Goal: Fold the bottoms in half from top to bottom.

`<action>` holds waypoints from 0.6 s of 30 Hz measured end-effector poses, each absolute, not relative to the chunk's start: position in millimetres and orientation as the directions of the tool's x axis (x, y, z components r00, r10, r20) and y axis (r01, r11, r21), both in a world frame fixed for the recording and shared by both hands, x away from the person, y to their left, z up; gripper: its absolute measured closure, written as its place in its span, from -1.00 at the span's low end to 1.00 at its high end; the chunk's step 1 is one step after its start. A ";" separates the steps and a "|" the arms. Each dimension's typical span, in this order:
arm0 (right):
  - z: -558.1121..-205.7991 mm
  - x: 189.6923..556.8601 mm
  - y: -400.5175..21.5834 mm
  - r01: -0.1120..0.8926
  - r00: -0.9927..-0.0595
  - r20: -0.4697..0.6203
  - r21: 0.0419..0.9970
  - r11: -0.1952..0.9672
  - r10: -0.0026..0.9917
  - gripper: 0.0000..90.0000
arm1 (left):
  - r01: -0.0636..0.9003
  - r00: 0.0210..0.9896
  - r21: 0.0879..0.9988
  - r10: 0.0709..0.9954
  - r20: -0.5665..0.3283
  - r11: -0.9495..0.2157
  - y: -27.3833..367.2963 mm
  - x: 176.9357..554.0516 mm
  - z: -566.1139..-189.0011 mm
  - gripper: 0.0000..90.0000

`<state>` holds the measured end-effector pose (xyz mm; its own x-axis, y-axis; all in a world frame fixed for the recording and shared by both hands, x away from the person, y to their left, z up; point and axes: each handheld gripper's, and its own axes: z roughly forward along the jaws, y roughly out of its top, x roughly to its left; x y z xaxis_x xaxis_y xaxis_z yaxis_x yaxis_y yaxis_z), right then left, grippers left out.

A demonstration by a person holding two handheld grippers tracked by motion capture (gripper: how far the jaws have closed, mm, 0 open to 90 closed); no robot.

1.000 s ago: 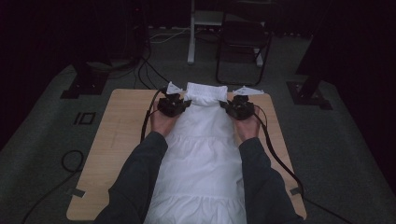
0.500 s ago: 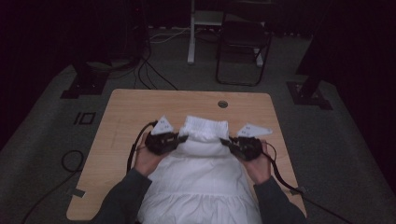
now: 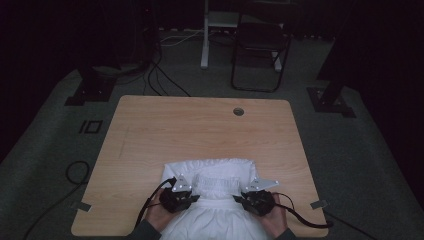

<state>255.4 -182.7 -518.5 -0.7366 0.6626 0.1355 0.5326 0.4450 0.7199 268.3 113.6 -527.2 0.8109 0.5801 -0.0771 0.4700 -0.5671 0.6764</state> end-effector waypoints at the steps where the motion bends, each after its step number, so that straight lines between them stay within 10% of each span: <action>1: -521.2 256.7 -181.9 0.536 -0.736 0.135 0.714 0.450 0.663 0.80 | 0.480 0.806 0.679 0.585 -0.091 -0.556 113.5 270.2 -529.9 0.75; 18: -532.8 328.2 -167.4 0.540 -0.693 0.029 0.683 0.492 0.720 0.82 | 0.505 0.762 0.689 0.644 -0.072 -0.520 107.3 341.4 -532.0 0.74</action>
<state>328.2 -167.4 -532.8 -0.6931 0.7203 0.0287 0.5401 0.4924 0.6826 341.4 107.3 -532.0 0.7616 0.6440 -0.0719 0.5049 -0.5203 0.6888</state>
